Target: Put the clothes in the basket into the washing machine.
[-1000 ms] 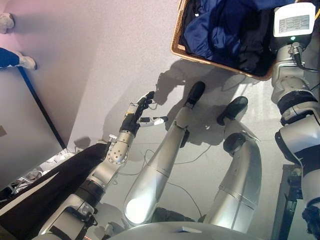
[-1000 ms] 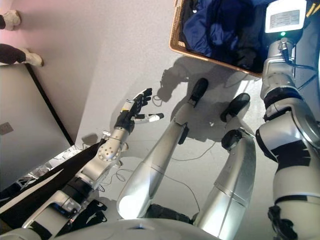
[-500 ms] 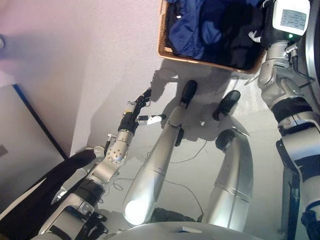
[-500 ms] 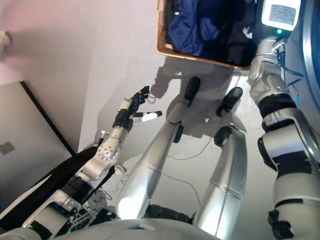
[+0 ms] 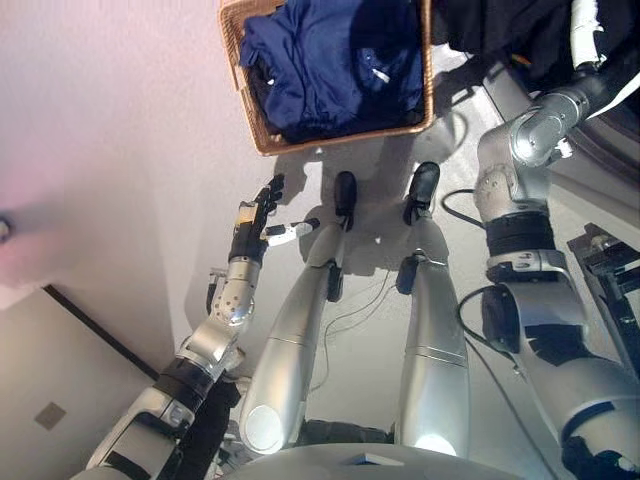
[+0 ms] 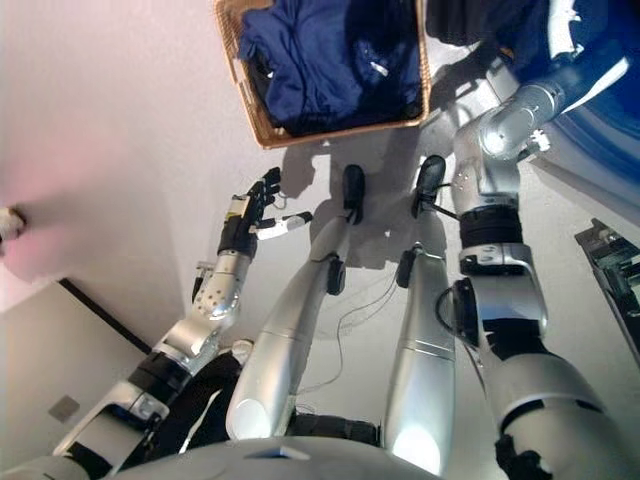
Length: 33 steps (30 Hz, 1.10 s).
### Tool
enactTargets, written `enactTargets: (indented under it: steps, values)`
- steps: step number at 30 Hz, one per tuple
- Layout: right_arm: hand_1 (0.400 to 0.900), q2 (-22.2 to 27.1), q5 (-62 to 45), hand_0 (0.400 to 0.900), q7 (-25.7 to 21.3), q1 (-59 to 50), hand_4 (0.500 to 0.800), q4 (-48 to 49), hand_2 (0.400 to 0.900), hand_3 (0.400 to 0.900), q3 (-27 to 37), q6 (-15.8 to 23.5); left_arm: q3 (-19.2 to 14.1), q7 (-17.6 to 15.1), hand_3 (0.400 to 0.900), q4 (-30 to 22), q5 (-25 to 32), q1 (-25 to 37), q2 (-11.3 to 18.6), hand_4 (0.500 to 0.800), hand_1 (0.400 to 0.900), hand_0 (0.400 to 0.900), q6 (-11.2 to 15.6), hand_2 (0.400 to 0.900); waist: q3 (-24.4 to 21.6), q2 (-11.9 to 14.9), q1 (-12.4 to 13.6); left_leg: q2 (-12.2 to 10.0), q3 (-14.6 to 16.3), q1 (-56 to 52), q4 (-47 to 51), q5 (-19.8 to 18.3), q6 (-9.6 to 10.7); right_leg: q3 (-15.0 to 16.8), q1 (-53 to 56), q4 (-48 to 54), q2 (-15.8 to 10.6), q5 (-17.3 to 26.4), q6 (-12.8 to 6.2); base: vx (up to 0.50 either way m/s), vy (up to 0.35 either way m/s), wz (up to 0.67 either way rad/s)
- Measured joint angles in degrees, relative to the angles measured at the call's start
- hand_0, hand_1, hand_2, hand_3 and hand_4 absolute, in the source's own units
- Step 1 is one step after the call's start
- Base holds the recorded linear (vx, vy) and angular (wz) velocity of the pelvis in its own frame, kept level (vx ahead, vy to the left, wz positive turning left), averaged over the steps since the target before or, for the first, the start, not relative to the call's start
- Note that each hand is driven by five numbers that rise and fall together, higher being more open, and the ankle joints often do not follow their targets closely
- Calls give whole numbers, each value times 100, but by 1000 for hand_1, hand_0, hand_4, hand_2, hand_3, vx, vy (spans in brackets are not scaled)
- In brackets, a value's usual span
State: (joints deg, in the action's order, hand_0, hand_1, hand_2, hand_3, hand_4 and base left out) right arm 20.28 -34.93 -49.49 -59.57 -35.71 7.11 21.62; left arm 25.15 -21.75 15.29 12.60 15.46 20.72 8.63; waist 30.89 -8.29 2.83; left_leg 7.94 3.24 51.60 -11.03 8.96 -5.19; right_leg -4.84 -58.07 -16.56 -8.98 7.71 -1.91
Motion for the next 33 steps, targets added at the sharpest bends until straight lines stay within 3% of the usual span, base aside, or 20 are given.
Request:
enactTargets:
  steps: [8, 9, 17, 23, 28, 33]
  values:
    - [400, 69, -2199, 400, 531, -1072, 500, -295, 400, 400, -20, 971, 95, 17, 900, 1, 257, -24, 42, 800, 900, 900, -128, 900, 7, 10, -10, -48, 139, -424, 133, -27, -33, 215, 360, 181, 113, 100, -40, -14, 14, -8]
    - [900, 64, -2333, 900, 632, -1178, 800, -356, 900, 900, -38, 1056, 140, 17, 900, 3, 279, -24, 43, 800, 900, 900, -131, 900, 7, 10, 1, -57, 138, -455, 132, -27, -31, 221, 390, 180, 125, 100, -39, 0, 0, 0]
    - [900, -312, -2699, 900, 819, -1206, 800, -582, 900, 900, -129, 1102, 258, 68, 900, 28, 324, -36, 23, 800, 900, 900, -238, 900, 7, 11, -57, -70, 131, -609, 129, -32, -21, 215, 569, 208, 144, 105, -33, -5, -1, 0]
    - [900, -842, -2429, 900, 949, 88, 800, -428, 900, 900, -544, 991, 207, 11, 900, 625, 322, -21, -204, 800, 900, 900, -297, 900, 15, 90, -194, -92, 96, -1205, 150, -151, 12, 164, 1254, 419, 174, 106, -28, 30, -19, -7]
    - [900, -1221, -1633, 900, 1320, 1798, 800, -276, 900, 900, -1048, 335, 178, -24, 900, 900, 307, -118, -294, 800, 900, 900, -360, 900, 37, 370, -404, -99, 173, -1831, 276, -242, 10, 248, 1865, 613, 196, 74, -72, 49, -42, -9]
    - [900, -1048, -323, 900, 1550, 2781, 800, -1532, 900, 900, -1167, -481, 80, -21, 900, 1586, 42, -94, -522, 800, 900, 900, -340, 900, 32, 459, -473, -102, 173, -2549, 565, -248, 7, 138, 2591, 935, 181, 101, -96, 63, -71, 6]
